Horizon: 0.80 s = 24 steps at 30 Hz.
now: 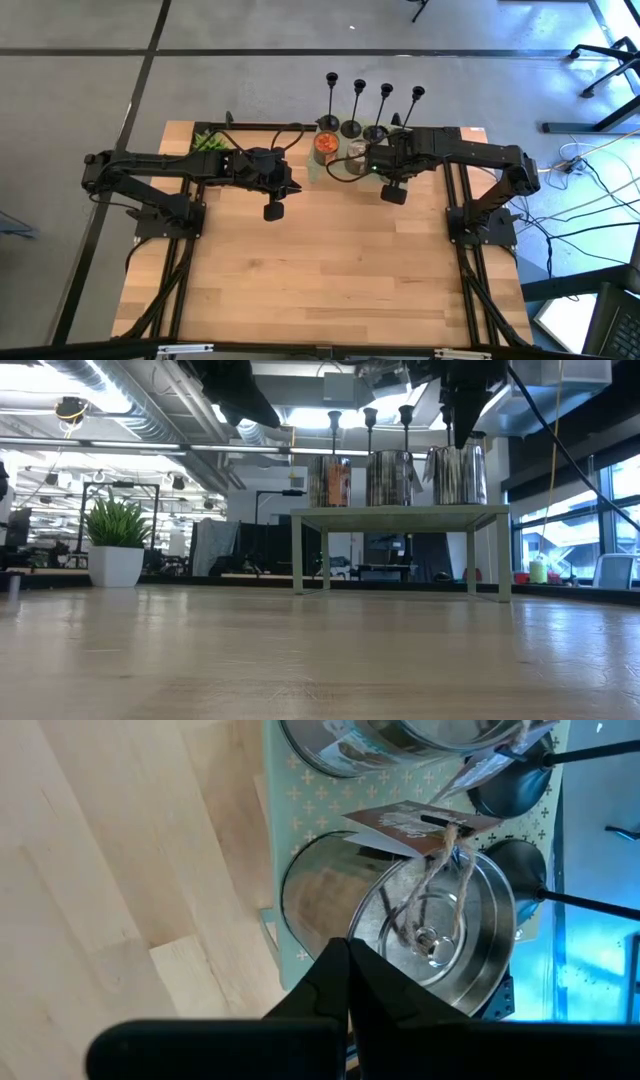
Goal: Pick & Place candle stick holders
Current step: Put the silver scented candle on the shelf, then return to Home Position
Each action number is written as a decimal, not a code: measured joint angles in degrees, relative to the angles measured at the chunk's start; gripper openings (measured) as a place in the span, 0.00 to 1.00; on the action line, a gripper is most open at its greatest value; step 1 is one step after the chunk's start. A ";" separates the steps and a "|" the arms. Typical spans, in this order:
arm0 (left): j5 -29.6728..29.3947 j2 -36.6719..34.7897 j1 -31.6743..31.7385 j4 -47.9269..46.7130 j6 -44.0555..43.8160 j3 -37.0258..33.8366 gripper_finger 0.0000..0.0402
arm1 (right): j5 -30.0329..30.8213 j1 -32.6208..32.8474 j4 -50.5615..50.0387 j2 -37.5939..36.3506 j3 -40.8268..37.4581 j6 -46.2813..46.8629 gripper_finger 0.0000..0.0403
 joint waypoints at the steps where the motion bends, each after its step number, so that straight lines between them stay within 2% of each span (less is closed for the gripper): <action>1: 0.00 0.00 0.00 0.00 0.00 0.00 0.09 | 0.00 0.00 0.02 0.00 0.00 -0.18 0.01; 9: 0.00 0.00 0.00 0.02 0.00 0.00 0.09 | -0.02 0.00 0.02 0.00 0.00 0.05 0.01; 19: 0.00 0.00 0.00 0.02 0.00 0.00 0.09 | 0.24 -0.02 0.02 -0.09 0.09 0.04 0.18; 24: 0.00 0.00 0.00 0.02 0.00 0.00 0.09 | 1.30 0.00 0.02 -0.09 0.09 0.06 0.22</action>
